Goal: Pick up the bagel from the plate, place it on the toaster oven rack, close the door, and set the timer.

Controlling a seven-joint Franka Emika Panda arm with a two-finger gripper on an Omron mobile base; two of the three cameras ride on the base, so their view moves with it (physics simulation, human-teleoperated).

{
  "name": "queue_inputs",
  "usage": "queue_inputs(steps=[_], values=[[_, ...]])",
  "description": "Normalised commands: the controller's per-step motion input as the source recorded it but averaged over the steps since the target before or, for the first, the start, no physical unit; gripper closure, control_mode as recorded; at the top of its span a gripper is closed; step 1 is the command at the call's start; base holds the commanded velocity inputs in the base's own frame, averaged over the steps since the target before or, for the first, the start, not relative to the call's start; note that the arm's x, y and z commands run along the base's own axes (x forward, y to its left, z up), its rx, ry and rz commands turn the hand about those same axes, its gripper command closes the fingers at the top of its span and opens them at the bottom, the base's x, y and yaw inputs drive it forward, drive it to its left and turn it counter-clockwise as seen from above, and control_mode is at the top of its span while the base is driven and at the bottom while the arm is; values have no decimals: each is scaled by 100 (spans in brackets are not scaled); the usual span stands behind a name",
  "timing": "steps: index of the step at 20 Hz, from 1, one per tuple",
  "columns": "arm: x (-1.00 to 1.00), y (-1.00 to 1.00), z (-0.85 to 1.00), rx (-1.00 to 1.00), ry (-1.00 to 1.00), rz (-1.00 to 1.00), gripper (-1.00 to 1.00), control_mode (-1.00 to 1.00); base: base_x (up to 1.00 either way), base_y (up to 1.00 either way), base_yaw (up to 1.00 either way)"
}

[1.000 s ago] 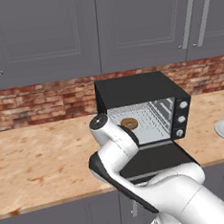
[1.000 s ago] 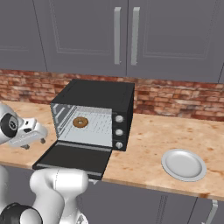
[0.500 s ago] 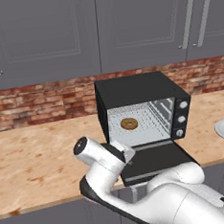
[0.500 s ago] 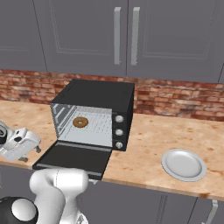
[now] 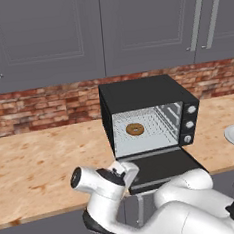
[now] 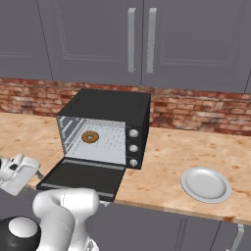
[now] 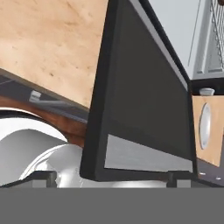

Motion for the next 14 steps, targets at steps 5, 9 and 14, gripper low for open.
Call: queue_inputs(steps=[5,9,14], values=[[9,0,-17,-18,0,0,-100,-100,0,0,0],[28,0,-3,-17,1,0,-100,-100,0,0,0],[35,0,-7,-17,1,0,-100,-100,0,0,0]])
